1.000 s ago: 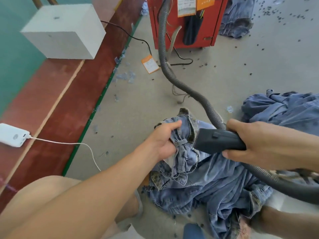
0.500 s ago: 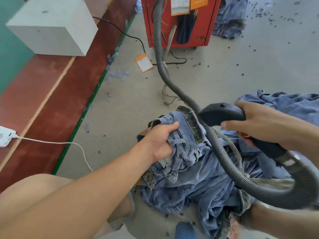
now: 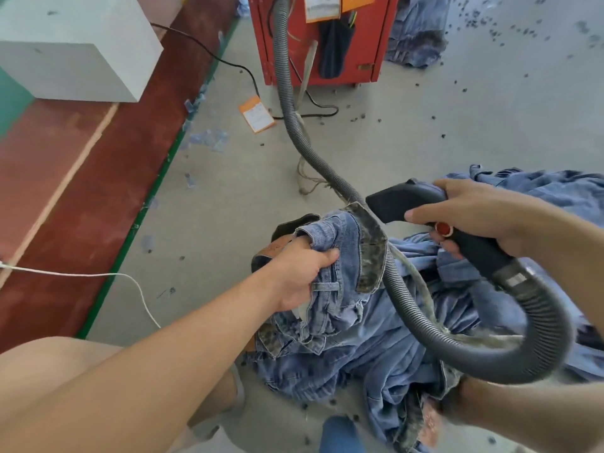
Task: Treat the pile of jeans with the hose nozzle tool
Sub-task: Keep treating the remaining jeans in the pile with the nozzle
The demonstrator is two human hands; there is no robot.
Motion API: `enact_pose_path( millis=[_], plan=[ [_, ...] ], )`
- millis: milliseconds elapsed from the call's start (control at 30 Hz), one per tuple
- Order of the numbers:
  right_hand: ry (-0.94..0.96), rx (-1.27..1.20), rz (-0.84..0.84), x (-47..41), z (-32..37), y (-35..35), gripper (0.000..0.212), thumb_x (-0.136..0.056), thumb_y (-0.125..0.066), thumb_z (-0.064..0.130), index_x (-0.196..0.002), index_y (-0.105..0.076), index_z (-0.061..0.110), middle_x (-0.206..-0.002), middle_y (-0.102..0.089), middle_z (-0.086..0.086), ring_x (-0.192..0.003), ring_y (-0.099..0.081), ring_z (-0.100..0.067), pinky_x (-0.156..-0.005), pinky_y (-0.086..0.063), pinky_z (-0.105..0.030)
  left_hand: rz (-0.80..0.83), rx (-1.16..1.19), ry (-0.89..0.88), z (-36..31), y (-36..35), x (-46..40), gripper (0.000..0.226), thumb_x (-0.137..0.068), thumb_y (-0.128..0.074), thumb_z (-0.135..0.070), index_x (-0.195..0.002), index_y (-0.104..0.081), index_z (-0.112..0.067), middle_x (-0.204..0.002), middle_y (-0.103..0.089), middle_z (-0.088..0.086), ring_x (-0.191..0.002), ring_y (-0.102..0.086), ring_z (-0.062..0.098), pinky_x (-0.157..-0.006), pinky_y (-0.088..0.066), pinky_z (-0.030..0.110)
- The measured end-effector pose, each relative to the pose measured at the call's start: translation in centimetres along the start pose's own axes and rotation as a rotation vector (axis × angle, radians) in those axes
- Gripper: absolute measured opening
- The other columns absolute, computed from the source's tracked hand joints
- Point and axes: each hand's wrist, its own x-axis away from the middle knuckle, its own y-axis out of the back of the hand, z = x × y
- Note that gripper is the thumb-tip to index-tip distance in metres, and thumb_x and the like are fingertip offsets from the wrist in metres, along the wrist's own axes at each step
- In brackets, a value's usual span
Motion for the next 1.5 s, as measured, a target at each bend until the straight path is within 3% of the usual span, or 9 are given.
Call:
enact_pose_path(
  millis=[133, 267, 500, 667, 833, 967, 1167, 1333, 1500],
  plan=[
    [-0.051, 0.082, 0.112, 0.2, 0.5, -0.2, 0.026, -0.093, -0.078, 0.03, -0.11, -0.062, 0.02, -0.062, -0.058, -0.008, -0.05, -0.053, -0.021, -0.051, -0.051, -0.031, 0.058, -0.136, -0.12, 0.5, 0.7, -0.2, 0.036, -0.104, -0.056, -0.003, -0.134, -0.064, -0.02, -0.127, -0.073, 0.0, -0.119, -0.068, 0.021, -0.103, -0.055, 0.042],
    [-0.049, -0.091, 0.037, -0.9, 0.5, -0.9, 0.026, -0.096, -0.074, 0.026, -0.116, -0.063, 0.015, -0.058, -0.053, -0.004, -0.047, -0.049, -0.017, -0.046, -0.049, -0.028, 0.062, -0.492, -0.365, 1.2, 0.9, 0.4, 0.046, -0.098, -0.065, -0.012, -0.117, -0.063, -0.054, -0.125, -0.062, -0.04, -0.124, -0.054, -0.014, -0.111, -0.042, 0.017],
    [-0.078, 0.003, 0.318, -0.1, 0.8, 1.6, 0.029, -0.088, -0.081, 0.03, -0.115, -0.07, 0.029, -0.069, -0.052, -0.011, -0.051, -0.05, -0.02, -0.049, -0.049, -0.029, 0.101, -0.548, -0.458, 0.8, 1.6, 0.4, 0.049, -0.096, -0.061, -0.019, -0.115, -0.06, -0.064, -0.13, -0.059, -0.04, -0.127, -0.051, -0.015, -0.103, -0.042, 0.006],
    [-0.079, -0.144, 0.242, -1.4, 0.4, -0.1, 0.033, -0.095, -0.075, 0.026, -0.125, -0.063, 0.02, -0.061, -0.048, -0.003, -0.049, -0.047, -0.017, -0.046, -0.047, -0.027, 0.075, -0.537, -0.429, 1.3, 1.8, 0.6, 0.057, -0.088, -0.064, -0.021, -0.1, -0.061, -0.077, -0.114, -0.062, -0.047, -0.112, -0.055, -0.023, -0.087, -0.043, -0.001],
    [-0.036, -0.104, 0.292, -1.0, 0.4, 2.4, 0.034, -0.088, -0.081, 0.031, -0.121, -0.069, 0.029, -0.066, -0.052, -0.007, -0.051, -0.047, -0.018, -0.049, -0.047, -0.028, 0.034, -0.508, -0.359, 1.3, 2.6, 0.3, 0.05, -0.085, -0.067, -0.027, -0.095, -0.063, -0.076, -0.11, -0.066, -0.043, -0.107, -0.059, -0.02, -0.092, -0.045, 0.012],
    [-0.016, 0.063, 0.363, -0.5, 0.5, 1.5, 0.033, -0.083, -0.084, 0.036, -0.113, -0.07, 0.036, -0.069, -0.058, -0.008, -0.053, -0.052, -0.019, -0.051, -0.049, -0.029, 0.067, -0.444, -0.327, 1.3, 2.7, 0.2, 0.051, -0.084, -0.068, -0.023, -0.093, -0.066, -0.073, -0.108, -0.068, -0.04, -0.103, -0.062, -0.02, -0.08, -0.048, 0.003],
    [0.036, -0.207, 0.21, -1.6, 0.0, 0.5, 0.031, -0.093, -0.077, 0.027, -0.122, -0.066, 0.026, -0.062, -0.05, -0.002, -0.05, -0.048, -0.016, -0.047, -0.046, -0.027, 0.104, -0.496, -0.312, 1.6, 2.5, 0.0, 0.049, -0.083, -0.068, -0.025, -0.1, -0.066, -0.072, -0.116, -0.067, -0.038, -0.111, -0.062, -0.014, -0.091, -0.048, 0.009],
    [0.044, 0.012, 0.334, -0.1, 0.6, 2.1, 0.027, -0.09, -0.08, 0.028, -0.115, -0.069, 0.031, -0.069, -0.055, -0.009, -0.052, -0.051, -0.019, -0.049, -0.049, -0.029, 0.063, -0.265, -0.204, 0.9, 2.6, -0.5, 0.036, -0.086, -0.069, -0.013, -0.114, -0.073, -0.034, -0.124, -0.074, -0.008, -0.125, -0.064, 0.017, -0.116, -0.042, 0.047],
    [0.067, -0.052, 0.094, -0.9, 0.3, -1.1, 0.025, -0.095, -0.075, 0.027, -0.115, -0.062, 0.02, -0.061, -0.057, -0.002, -0.051, -0.052, -0.017, -0.048, -0.049, -0.028, 0.177, -0.104, -0.041, 0.6, 2.4, -0.1, 0.034, -0.1, -0.054, 0.003, -0.11, -0.08, -0.017, -0.125, -0.074, 0.011, -0.116, -0.071, 0.029, -0.099, -0.057, 0.048]
  ],
)
